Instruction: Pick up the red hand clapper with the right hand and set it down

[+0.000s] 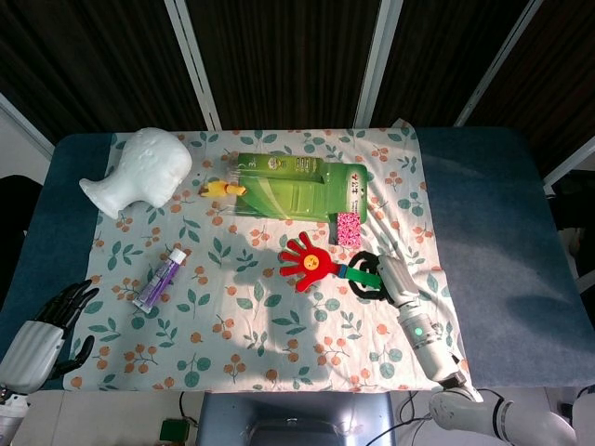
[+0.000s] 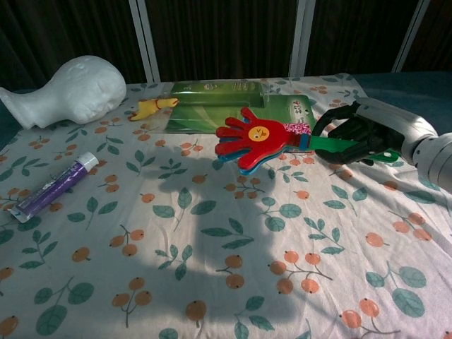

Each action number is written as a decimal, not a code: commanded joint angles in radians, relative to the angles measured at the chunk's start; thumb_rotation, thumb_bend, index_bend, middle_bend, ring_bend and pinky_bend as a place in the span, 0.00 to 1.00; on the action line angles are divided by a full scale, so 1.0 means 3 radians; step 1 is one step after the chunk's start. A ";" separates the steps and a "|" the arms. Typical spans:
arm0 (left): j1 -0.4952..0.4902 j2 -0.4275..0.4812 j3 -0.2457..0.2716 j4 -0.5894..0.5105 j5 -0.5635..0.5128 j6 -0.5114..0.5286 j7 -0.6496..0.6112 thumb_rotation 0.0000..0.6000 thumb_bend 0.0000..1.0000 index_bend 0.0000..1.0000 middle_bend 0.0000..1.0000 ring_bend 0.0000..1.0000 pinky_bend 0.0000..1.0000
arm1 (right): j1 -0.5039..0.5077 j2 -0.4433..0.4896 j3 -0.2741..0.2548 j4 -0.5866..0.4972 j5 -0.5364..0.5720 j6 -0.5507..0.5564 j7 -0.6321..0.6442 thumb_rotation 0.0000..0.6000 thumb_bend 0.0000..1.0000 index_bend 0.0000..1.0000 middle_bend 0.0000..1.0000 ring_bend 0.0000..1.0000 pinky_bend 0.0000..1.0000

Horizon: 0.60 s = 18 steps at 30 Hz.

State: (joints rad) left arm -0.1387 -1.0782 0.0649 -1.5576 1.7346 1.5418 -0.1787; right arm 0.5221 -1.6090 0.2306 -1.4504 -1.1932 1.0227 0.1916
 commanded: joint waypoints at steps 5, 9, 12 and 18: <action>-0.0007 0.0007 0.0006 -0.0004 0.0001 -0.0016 -0.0012 1.00 0.49 0.00 0.00 0.00 0.17 | -0.0224 0.0190 0.0265 -0.0663 -0.0254 0.0227 0.1349 1.00 0.59 1.00 0.86 0.85 0.93; -0.0005 0.0007 0.0006 -0.0006 0.0003 -0.0012 -0.0009 1.00 0.49 0.00 0.00 0.00 0.17 | -0.0302 0.0303 0.0304 -0.0678 -0.0397 0.0266 0.1935 1.00 0.60 1.00 0.86 0.85 0.94; -0.0017 0.0018 0.0025 -0.0007 0.0028 -0.0031 -0.0056 1.00 0.49 0.00 0.00 0.00 0.17 | -0.0292 0.0338 0.0298 -0.0637 -0.0436 0.0233 0.2080 1.00 0.61 1.00 0.87 0.86 0.95; -0.0028 0.0018 0.0020 -0.0001 0.0008 -0.0057 -0.0051 1.00 0.49 0.00 0.00 0.00 0.17 | -0.0223 0.0300 0.0238 -0.0473 -0.0527 0.0191 0.2091 1.00 0.62 1.00 0.87 0.86 0.95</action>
State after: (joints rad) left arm -0.1471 -1.0726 0.0711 -1.5579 1.7373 1.5250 -0.1943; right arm 0.4503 -1.5131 0.3065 -1.6135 -1.3398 1.0781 0.8433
